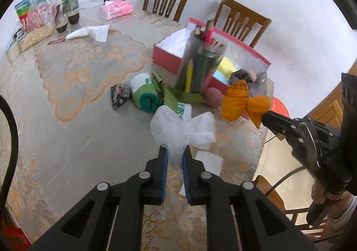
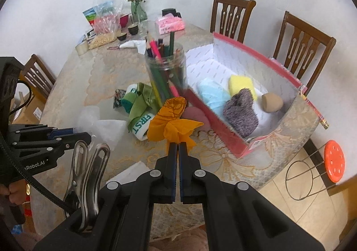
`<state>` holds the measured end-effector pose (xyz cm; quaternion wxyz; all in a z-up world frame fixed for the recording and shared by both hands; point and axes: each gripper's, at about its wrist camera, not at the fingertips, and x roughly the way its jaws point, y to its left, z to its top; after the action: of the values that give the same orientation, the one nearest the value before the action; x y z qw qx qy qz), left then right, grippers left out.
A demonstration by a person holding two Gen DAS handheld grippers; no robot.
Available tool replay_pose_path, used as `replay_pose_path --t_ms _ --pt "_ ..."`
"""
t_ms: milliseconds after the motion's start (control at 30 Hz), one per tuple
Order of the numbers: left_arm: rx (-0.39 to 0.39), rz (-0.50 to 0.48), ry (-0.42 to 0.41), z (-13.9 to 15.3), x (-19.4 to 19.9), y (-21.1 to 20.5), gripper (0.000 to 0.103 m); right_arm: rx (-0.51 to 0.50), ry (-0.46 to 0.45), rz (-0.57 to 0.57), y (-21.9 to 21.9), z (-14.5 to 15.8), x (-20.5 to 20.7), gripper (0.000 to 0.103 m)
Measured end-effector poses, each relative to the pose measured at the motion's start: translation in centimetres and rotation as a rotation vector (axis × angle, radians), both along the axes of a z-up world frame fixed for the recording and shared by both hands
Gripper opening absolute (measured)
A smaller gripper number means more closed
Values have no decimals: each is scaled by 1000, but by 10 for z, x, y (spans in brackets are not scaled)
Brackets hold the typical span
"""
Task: Organize soft objects
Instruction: 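Carry the white pouch and orange bow in both grippers over the box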
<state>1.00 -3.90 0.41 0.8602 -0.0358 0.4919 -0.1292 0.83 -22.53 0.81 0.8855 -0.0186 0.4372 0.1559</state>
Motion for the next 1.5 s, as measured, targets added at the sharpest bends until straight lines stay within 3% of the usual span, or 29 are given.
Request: replay_pose_path --t_ms 367,833,1500 --pt "-9 -81 -43 23 4 -39 13 -7 -59 -52 -29 23 -2 3" --pt "-16 -132 -73 40 34 -100 13 -18 -111 -83 -76 43 27 2" --pt "-14 -65 -55 32 102 -168 13 -34 -134 35 -120 46 103 2"
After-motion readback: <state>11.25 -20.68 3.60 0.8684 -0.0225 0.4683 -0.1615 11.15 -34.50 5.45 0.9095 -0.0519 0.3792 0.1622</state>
